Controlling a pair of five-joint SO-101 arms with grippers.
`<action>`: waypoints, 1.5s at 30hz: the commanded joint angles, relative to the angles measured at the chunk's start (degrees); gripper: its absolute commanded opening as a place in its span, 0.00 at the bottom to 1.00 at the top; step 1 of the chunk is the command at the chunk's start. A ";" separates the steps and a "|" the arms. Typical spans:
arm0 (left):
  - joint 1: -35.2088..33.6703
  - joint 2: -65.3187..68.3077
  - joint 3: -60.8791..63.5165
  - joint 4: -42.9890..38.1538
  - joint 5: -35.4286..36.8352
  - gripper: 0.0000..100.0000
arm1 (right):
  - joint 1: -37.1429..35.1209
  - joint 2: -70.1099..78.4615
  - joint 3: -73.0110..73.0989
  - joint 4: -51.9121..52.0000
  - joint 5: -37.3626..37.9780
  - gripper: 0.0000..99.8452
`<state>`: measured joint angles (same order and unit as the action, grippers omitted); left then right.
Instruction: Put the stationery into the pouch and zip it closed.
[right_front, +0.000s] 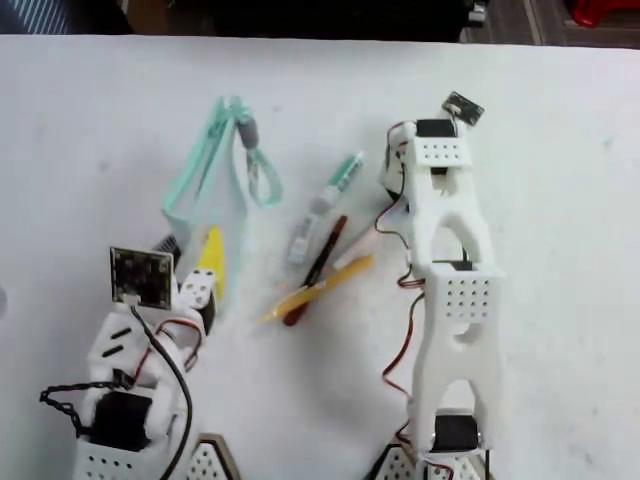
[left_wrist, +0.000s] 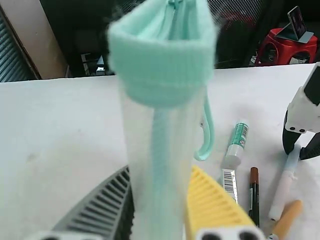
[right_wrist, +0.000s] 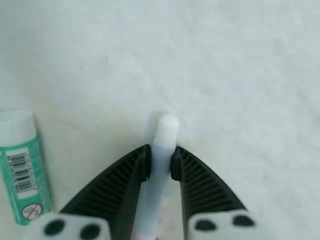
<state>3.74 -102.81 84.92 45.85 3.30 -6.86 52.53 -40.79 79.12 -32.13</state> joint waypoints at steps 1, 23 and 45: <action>2.24 0.48 -0.18 -1.23 -0.53 0.11 | -1.19 0.04 -1.05 0.04 0.09 0.02; 4.79 0.48 1.14 -1.32 -0.70 0.11 | 11.65 -11.65 -19.96 17.27 0.00 0.02; 5.32 0.48 1.32 -0.79 -0.53 0.21 | -13.41 -61.14 -28.75 19.30 28.75 0.02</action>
<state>8.04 -102.90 86.42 45.41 2.95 -13.10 -2.77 -67.87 97.23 -6.37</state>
